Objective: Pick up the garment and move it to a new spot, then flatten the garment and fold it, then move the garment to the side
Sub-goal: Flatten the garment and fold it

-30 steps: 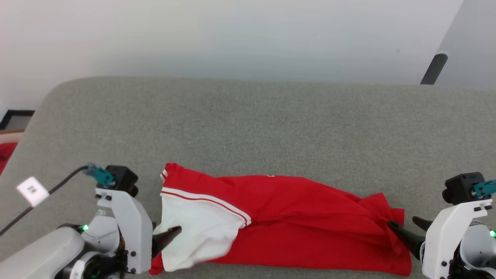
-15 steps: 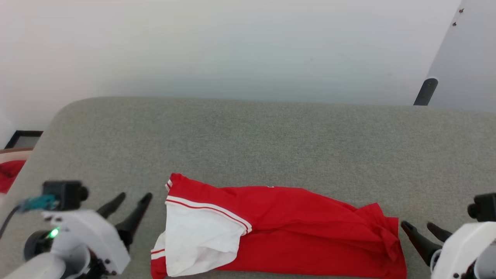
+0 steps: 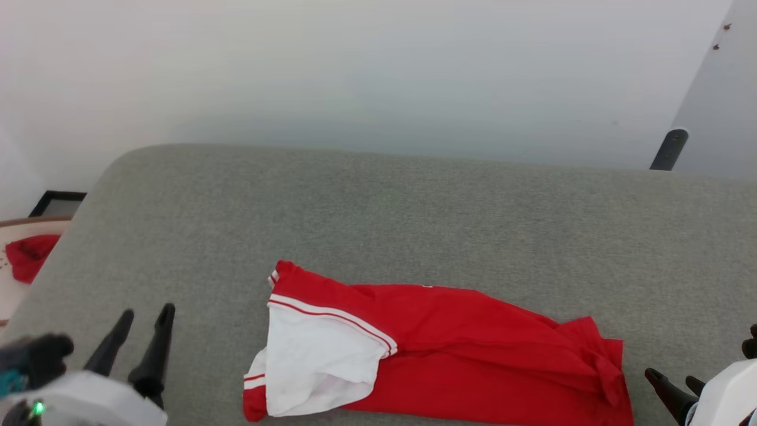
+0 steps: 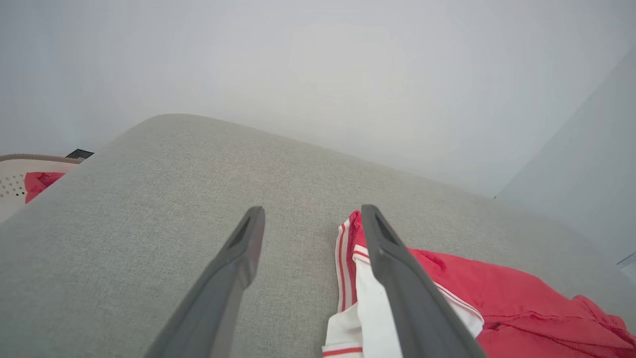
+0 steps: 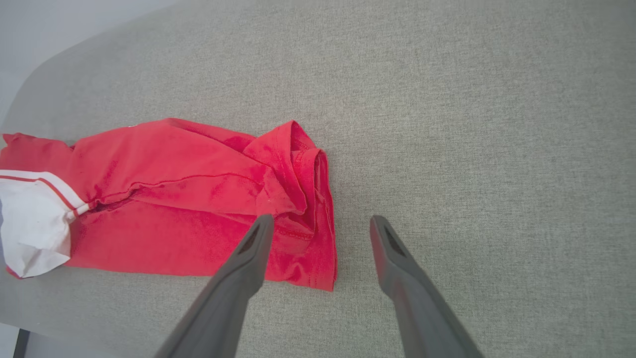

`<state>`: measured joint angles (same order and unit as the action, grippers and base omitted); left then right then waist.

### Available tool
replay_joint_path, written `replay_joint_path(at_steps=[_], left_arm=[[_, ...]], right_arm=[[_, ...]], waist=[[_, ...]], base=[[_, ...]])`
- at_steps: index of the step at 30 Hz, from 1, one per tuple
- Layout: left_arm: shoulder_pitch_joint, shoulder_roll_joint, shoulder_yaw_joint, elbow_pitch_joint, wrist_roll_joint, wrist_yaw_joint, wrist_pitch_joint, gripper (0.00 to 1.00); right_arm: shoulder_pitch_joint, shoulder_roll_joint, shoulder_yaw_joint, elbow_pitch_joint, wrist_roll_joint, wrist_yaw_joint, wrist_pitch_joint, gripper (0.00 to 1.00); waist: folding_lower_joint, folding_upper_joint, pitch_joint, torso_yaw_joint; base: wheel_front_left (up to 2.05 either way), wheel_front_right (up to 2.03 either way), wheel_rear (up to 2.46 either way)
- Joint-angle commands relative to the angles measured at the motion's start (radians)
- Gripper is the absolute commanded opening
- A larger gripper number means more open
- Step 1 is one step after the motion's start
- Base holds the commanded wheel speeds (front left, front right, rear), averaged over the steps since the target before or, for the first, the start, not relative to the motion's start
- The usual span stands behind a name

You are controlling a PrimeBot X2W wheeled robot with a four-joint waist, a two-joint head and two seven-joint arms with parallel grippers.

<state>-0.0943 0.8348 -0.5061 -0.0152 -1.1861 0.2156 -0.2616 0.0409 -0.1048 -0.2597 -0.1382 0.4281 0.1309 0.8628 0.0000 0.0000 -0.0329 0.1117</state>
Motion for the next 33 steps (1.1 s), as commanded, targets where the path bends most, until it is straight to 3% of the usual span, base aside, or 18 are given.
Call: replay_joint_path(at_steps=[1,10,18,27,28,29,30,33], left_arm=[[0.053,-0.032,0.049,0.010,0.034,-0.014,-0.002,1.00],[0.202,-0.217,0.273,0.025,0.179,-0.111,-0.002,1.00],[0.175,-0.308,0.286,0.056,0.233,-0.182,-0.002,1.00],[0.136,-0.354,0.283,0.092,0.253,-0.227,-0.002,1.00],[0.134,-0.359,0.283,0.096,0.249,-0.230,-0.002,1.00],[0.132,-0.362,0.285,0.099,0.250,-0.234,-0.002,1.00],[0.129,-0.366,0.286,0.102,0.254,-0.236,-0.002,1.00],[0.126,-0.377,0.289,0.106,0.251,-0.243,-0.002,1.00]], right_arm=[[-0.010,0.004,-0.014,0.011,0.000,0.000,0.008,1.00],[-0.079,0.002,-0.041,0.099,-0.026,0.000,0.042,1.00],[-0.153,0.006,-0.026,0.211,-0.036,0.000,0.075,1.00],[-0.205,-0.006,0.024,0.334,-0.037,0.000,0.098,1.00],[-0.209,-0.012,0.038,0.344,-0.037,0.000,0.098,0.91],[-0.213,-0.017,0.046,0.356,-0.033,0.000,0.096,0.38],[-0.216,-0.022,0.059,0.366,-0.024,0.000,0.098,0.00],[-0.224,-0.033,0.076,0.380,-0.006,0.000,0.095,0.00]], waist=[[0.0000,0.0000,0.007,0.013],[0.0000,0.0000,0.067,0.057],[0.0000,0.0000,0.130,0.096],[0.0000,0.0000,0.167,0.121],[0.0000,0.0000,0.169,0.123],[0.0000,0.0000,0.171,0.124],[0.0000,0.0000,0.173,0.126],[0.0000,0.0000,0.177,0.128]], base=[[0.00,0.00,0.00],[0.00,0.00,0.00],[0.00,0.00,0.00],[0.00,0.00,0.00],[0.00,0.00,0.00],[0.00,0.00,0.00],[0.00,0.00,0.00],[0.00,0.00,0.00]])
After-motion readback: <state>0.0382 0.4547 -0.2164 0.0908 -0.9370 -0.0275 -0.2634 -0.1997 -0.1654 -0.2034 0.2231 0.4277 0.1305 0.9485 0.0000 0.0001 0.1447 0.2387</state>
